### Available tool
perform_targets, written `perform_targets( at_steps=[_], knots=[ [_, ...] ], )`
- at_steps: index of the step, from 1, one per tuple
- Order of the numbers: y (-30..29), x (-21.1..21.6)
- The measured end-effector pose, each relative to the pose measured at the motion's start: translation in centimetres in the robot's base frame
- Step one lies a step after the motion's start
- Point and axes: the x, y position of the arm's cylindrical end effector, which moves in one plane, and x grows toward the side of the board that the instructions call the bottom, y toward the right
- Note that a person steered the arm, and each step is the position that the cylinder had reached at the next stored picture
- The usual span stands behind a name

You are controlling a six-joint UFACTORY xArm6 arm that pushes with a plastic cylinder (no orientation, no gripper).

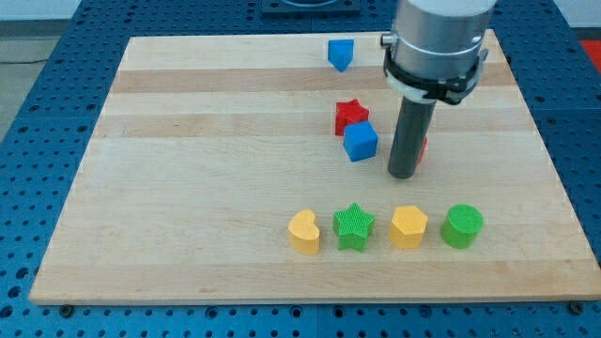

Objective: Slightly touch the blue cube

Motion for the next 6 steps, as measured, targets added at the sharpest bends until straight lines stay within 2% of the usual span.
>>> perform_targets(
  at_steps=[2, 5, 6],
  knots=[
    [0.7, -1.2],
    [-5.6, -0.8],
    [-5.7, -0.8]
  ],
)
